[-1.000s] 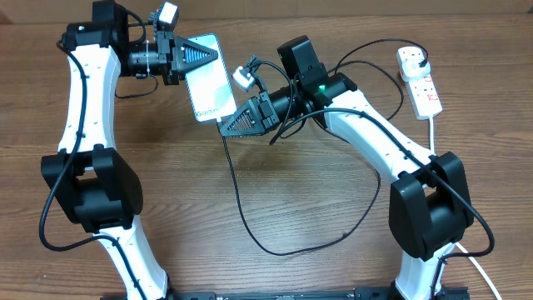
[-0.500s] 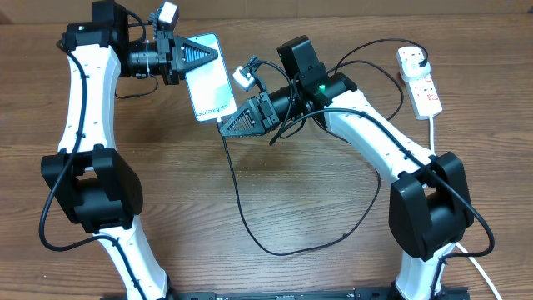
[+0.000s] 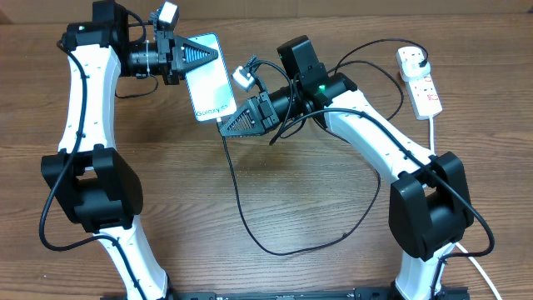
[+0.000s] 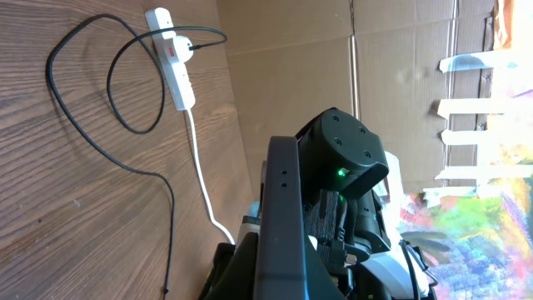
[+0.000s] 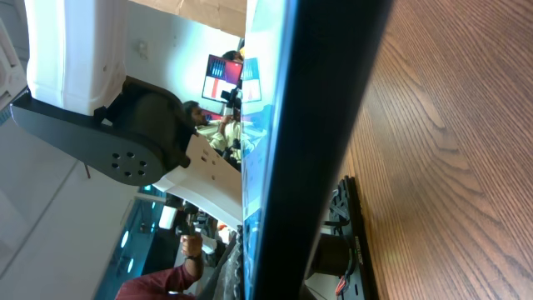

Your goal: Plug charger to phone and switch on socket

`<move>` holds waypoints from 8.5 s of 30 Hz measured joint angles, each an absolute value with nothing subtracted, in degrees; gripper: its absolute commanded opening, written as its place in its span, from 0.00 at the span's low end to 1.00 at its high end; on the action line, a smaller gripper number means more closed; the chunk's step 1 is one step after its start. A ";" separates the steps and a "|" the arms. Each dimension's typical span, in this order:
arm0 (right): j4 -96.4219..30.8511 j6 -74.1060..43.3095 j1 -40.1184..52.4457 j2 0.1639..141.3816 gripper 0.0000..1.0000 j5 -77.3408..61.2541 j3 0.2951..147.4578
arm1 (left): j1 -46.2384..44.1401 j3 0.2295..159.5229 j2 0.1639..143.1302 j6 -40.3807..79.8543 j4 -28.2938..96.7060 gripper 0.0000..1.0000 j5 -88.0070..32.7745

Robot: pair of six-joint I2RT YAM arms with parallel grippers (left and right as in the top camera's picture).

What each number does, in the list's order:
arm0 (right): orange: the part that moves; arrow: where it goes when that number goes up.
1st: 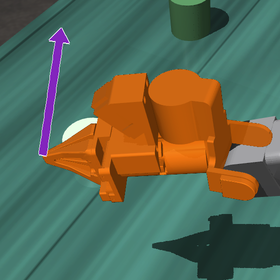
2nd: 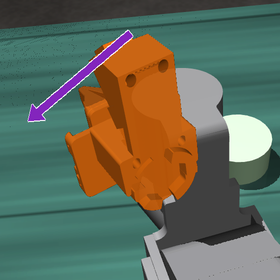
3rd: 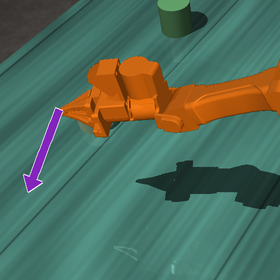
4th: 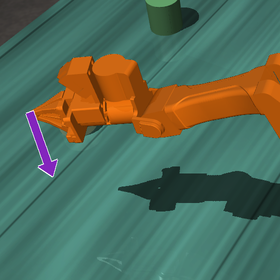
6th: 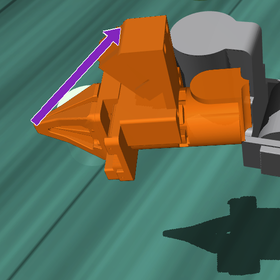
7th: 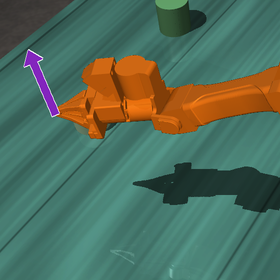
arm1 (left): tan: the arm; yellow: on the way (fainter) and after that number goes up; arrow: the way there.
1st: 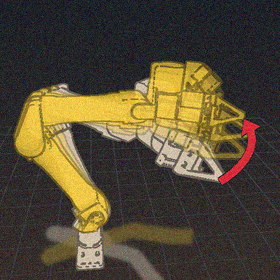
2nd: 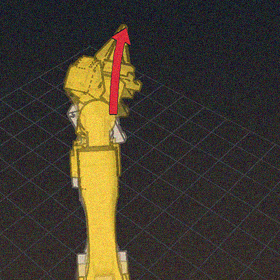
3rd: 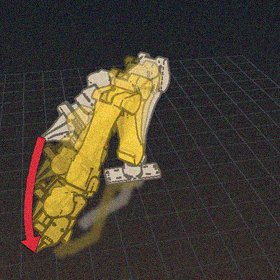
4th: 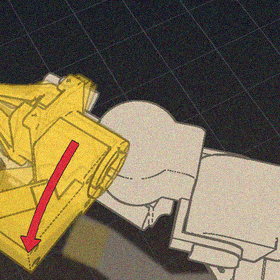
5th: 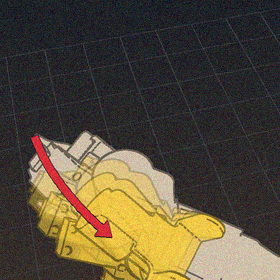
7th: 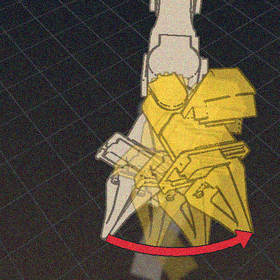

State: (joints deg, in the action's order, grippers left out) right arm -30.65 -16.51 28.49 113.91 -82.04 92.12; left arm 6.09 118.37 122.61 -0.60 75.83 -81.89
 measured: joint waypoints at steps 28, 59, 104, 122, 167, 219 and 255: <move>-30.63 -16.51 28.53 113.91 0.04 -82.04 92.12 | 6.02 118.37 122.61 -0.62 75.83 0.04 -81.91; -25.10 -22.76 28.53 113.91 0.04 -82.70 91.48 | 5.76 118.52 122.61 -1.61 77.69 0.04 -82.48; -18.94 -29.85 26.50 113.95 0.41 -77.25 90.85 | 2.83 118.87 122.65 -6.48 83.18 0.04 -78.78; -25.17 -26.70 15.97 113.95 0.77 -75.40 90.96 | 6.48 118.87 122.65 -6.48 84.90 0.04 -60.62; -48.93 -13.47 23.44 113.97 1.00 -40.01 91.02 | 5.98 99.44 133.05 -1.80 59.02 0.04 -42.94; -48.99 -13.45 23.44 113.95 1.00 -39.99 91.02 | 5.69 99.46 132.97 2.26 58.70 0.35 -35.24; -51.03 -13.45 21.87 113.93 1.00 -38.68 91.07 | 7.66 111.72 131.68 9.34 70.76 0.51 -15.49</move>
